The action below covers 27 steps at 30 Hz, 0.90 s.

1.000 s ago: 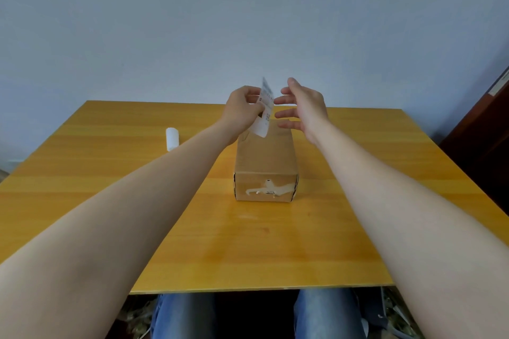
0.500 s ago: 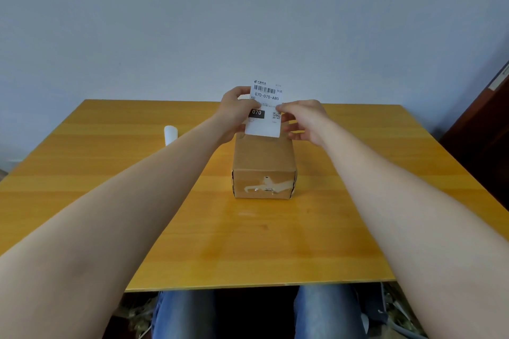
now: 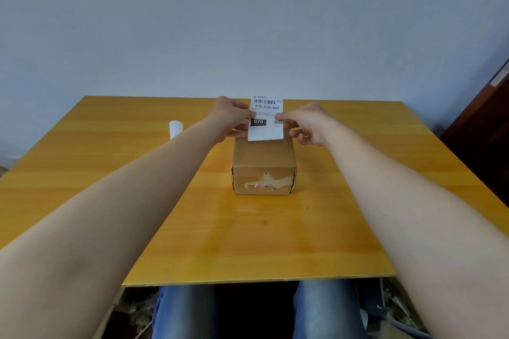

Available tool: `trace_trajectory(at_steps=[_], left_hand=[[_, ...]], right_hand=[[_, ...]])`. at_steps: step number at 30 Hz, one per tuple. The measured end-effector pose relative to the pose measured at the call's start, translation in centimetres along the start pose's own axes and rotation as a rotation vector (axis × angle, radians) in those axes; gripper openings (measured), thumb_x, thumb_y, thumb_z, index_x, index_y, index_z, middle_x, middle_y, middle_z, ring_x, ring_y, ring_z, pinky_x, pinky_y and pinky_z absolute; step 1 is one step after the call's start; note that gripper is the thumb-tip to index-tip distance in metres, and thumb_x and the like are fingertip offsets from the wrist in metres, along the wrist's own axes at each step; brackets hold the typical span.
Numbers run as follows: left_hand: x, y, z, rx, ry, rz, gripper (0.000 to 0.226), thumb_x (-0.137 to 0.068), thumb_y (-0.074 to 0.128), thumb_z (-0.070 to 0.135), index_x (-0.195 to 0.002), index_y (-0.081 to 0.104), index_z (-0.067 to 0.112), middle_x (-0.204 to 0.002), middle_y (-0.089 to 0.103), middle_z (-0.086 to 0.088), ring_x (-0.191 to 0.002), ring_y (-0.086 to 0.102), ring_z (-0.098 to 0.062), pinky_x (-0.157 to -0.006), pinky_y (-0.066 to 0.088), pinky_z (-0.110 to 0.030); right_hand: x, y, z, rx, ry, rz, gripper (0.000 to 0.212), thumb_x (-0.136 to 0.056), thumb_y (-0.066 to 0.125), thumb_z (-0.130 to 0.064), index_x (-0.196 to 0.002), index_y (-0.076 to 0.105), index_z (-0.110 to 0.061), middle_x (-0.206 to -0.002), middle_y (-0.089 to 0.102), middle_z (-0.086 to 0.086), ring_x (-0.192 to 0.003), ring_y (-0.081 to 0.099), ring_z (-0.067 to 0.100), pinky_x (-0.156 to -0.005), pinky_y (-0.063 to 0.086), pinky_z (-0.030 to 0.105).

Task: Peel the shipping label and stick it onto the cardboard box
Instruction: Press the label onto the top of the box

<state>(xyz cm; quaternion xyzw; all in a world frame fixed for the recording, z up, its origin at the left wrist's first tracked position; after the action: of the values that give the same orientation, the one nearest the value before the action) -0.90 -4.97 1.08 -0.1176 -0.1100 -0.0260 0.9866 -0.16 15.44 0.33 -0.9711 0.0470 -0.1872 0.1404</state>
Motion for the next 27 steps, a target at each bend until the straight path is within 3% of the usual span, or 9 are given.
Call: trace_trajectory(at_steps=[4, 7, 14, 18, 27], left_hand=[[-0.1, 0.0, -0.5, -0.050, -0.029, 0.021, 0.051, -0.090, 0.080, 0.013, -0.134, 0.054, 0.009, -0.102, 0.075, -0.011, -0.081, 0.074, -0.019, -0.062, 0.063, -0.028], [-0.2, 0.2, -0.8, -0.081, -0.033, 0.050, 0.061, -0.088, 0.082, 0.016, -0.139, 0.050, 0.010, -0.114, 0.072, -0.013, -0.097, 0.074, -0.022, -0.061, 0.061, -0.026], [-0.4, 0.1, -1.3, -0.124, -0.039, 0.061, 0.060, -0.085, 0.086, 0.016, -0.134, 0.052, 0.008, -0.111, 0.072, -0.015, -0.071, 0.069, -0.013, -0.050, 0.059, -0.022], [-0.4, 0.1, -1.5, -0.144, -0.043, 0.032, 0.055, -0.086, 0.085, 0.016, -0.130, 0.054, 0.006, -0.090, 0.075, -0.010, -0.060, 0.071, -0.010, -0.050, 0.057, -0.023], [-0.5, 0.1, -1.7, -0.231, -0.064, 0.051, 0.049, -0.083, 0.087, 0.020, -0.123, 0.061, 0.007, -0.081, 0.069, -0.006, -0.059, 0.061, -0.011, -0.053, 0.051, -0.027]], right_hand=[[-0.2, 0.4, 0.3, 0.024, 0.033, -0.028, 0.021, -0.088, 0.084, -0.023, -0.101, 0.075, -0.010, -0.071, 0.073, 0.001, -0.046, 0.053, 0.011, -0.041, 0.039, 0.018], [-0.4, 0.6, 0.4, 0.034, 0.047, -0.039, 0.025, -0.089, 0.083, -0.025, -0.106, 0.075, -0.010, -0.078, 0.075, 0.005, -0.045, 0.056, 0.012, -0.041, 0.044, 0.019], [-0.4, 0.4, 0.5, 0.086, 0.061, -0.044, 0.026, -0.089, 0.085, -0.024, -0.105, 0.073, -0.008, -0.076, 0.073, 0.006, -0.044, 0.059, 0.013, -0.040, 0.050, 0.020], [-0.4, 0.5, 0.6, 0.118, 0.054, -0.035, 0.026, -0.087, 0.086, -0.022, -0.101, 0.071, -0.007, -0.074, 0.069, 0.006, -0.047, 0.057, 0.015, -0.040, 0.049, 0.020], [-0.5, 0.5, 1.1, 0.131, 0.052, -0.013, 0.027, -0.088, 0.086, -0.021, -0.096, 0.064, -0.008, -0.069, 0.057, 0.006, -0.048, 0.053, 0.017, -0.037, 0.047, 0.019]])
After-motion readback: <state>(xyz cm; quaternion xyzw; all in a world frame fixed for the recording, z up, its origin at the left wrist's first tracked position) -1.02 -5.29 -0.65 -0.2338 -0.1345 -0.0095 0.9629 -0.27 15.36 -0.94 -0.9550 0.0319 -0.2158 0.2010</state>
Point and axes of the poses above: each hand's wrist, its own x-axis away from the middle knuckle, its own y-axis out of the palm, z = x × y, the point moved 1 cm from there along -x, towards the middle knuckle
